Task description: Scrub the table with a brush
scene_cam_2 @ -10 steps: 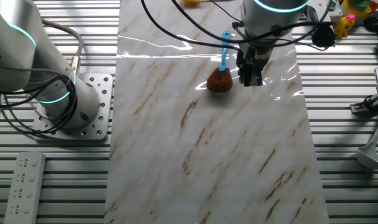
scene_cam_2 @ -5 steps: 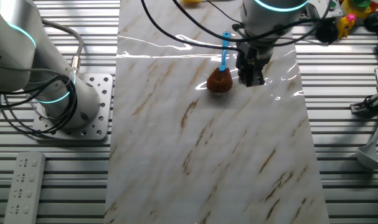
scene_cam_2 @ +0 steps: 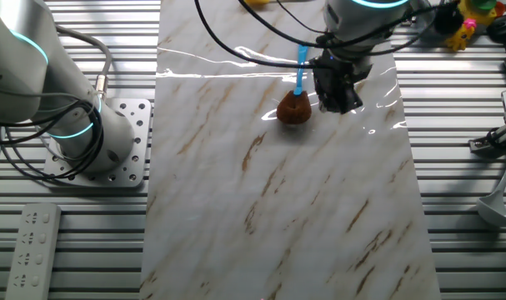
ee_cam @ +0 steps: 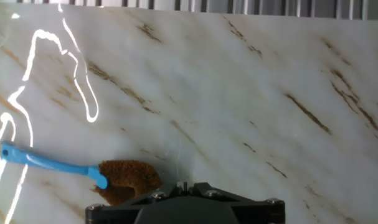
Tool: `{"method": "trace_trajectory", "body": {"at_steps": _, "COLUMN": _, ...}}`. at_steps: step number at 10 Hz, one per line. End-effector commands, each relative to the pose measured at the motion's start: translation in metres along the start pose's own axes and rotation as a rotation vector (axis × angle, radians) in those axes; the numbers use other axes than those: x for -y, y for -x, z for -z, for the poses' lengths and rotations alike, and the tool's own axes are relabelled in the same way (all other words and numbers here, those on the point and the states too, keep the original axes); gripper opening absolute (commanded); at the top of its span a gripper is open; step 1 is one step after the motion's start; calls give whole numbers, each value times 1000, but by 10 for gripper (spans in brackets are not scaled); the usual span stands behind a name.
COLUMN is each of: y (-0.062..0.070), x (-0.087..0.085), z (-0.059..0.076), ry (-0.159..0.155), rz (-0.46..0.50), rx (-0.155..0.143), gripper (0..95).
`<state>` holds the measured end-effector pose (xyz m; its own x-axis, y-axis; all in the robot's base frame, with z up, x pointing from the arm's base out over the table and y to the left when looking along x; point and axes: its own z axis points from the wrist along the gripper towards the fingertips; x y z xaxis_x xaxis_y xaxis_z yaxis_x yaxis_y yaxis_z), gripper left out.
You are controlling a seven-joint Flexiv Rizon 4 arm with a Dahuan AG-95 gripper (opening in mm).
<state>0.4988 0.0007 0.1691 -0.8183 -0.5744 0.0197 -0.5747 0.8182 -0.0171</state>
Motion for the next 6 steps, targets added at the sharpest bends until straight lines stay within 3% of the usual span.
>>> {"method": "trace_trajectory", "body": {"at_steps": 1, "y": 1, "x": -1, "z": -1, "ry": -16, "rz": 382, "rx": -2, "gripper": 0}}
{"method": "trace_trajectory", "body": {"at_steps": 6, "y": 7, "x": -7, "z": -4, "ry": -14, "rz": 423, "rx": -2, "gripper": 0}}
